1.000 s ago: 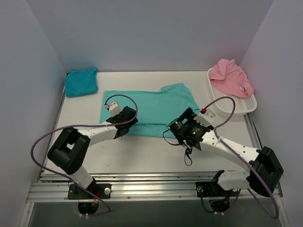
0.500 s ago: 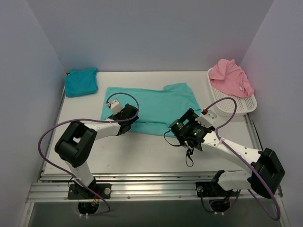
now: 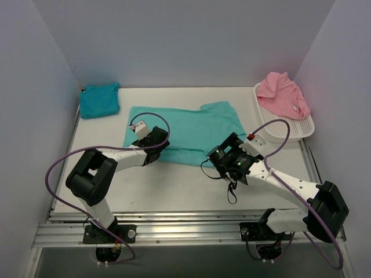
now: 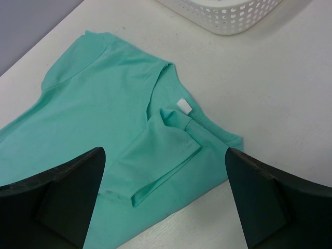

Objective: Fold and stack the t-shirts
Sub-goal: Fold the tshirt

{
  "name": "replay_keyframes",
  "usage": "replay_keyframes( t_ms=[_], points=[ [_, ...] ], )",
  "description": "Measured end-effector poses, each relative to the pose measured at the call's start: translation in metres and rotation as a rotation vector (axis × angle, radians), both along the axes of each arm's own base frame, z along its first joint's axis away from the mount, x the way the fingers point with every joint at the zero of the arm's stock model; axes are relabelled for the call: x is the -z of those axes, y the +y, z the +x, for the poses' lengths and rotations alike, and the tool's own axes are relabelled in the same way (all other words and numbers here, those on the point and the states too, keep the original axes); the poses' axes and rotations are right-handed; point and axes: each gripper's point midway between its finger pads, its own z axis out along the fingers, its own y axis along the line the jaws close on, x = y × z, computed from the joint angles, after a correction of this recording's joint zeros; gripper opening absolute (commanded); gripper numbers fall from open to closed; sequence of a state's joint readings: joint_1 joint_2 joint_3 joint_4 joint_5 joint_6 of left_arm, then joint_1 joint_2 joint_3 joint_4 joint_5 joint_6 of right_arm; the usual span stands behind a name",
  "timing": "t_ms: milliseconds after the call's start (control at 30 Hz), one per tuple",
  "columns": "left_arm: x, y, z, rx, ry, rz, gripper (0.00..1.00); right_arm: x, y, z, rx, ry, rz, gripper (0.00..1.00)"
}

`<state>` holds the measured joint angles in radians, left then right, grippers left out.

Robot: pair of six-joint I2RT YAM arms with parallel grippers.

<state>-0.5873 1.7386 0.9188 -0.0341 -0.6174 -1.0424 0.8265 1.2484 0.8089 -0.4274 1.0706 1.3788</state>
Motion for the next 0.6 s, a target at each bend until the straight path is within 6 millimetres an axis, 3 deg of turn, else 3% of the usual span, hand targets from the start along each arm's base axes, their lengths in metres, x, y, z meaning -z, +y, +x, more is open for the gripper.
replay_keyframes(
  t_ms=[600],
  points=[
    [0.003,-0.007,0.028,-0.012,-0.022,-0.013,0.96,-0.002,-0.002,0.001,0.007,-0.009,-0.009,0.95]
  ],
)
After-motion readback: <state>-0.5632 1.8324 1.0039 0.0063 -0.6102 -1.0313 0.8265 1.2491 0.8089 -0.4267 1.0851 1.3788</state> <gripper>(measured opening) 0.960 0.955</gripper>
